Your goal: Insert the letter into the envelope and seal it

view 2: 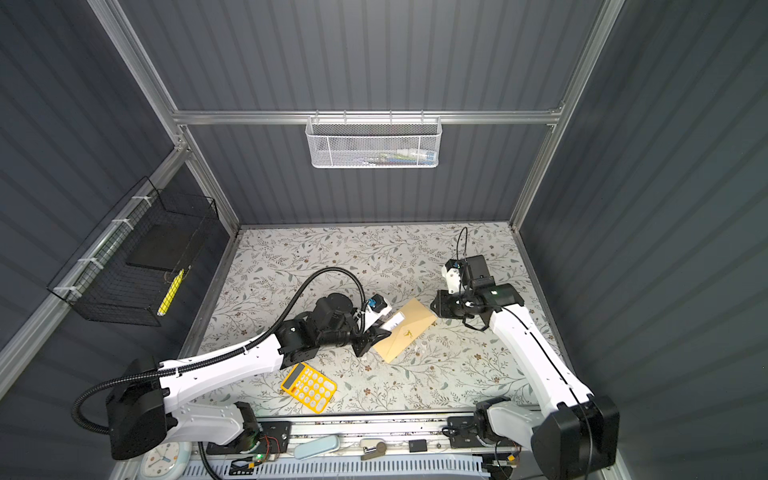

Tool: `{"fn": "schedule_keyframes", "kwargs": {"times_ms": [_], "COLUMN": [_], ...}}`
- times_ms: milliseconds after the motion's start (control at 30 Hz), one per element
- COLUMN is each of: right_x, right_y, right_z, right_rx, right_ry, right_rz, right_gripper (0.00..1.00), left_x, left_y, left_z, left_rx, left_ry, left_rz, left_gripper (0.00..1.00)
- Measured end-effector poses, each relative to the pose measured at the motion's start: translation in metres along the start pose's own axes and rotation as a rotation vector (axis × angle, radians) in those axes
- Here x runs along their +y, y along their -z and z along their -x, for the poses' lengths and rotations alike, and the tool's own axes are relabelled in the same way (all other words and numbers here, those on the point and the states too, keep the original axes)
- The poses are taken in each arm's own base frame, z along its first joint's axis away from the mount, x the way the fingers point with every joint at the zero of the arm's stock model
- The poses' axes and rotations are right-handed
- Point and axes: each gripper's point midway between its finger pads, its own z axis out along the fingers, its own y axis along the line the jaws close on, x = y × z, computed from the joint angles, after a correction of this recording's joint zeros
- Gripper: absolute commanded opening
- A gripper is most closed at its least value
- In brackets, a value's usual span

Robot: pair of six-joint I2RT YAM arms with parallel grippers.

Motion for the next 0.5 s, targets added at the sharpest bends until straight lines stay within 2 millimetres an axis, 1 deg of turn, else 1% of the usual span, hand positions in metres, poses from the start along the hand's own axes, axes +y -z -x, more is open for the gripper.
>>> {"fn": "schedule_keyframes", "kwargs": {"times_ms": [67, 200, 300, 500], "right_x": [0.014, 0.039, 0.052, 0.071], "right_y": [0.009, 0.024, 0.030, 0.037], "right_z": [-0.002, -0.005, -0.009, -0.018], "right_rx": [-0.019, -0.053, -0.061, -0.067], "right_ry": [0.018, 0.056, 0.072, 0.077], "right_rz": [0.064, 0.180, 0.255, 0.382], "right_gripper": [0.24, 0.24, 0.23, 0.23], "left_x": [0.003, 0.002, 0.002, -0.001], "left_y": [-0.001, -0.003, -0.003, -0.003], "left_z": [0.000, 0.003, 0.007, 0.011], "left_rx": [-0.006, -0.021, -0.037, -0.055], "left_ry": [0.011, 0.012, 0.011, 0.006], "left_rz": [-0.005, -0.029, -0.041, -0.058], "left_gripper": [0.07, 0.07, 0.06, 0.07]}}
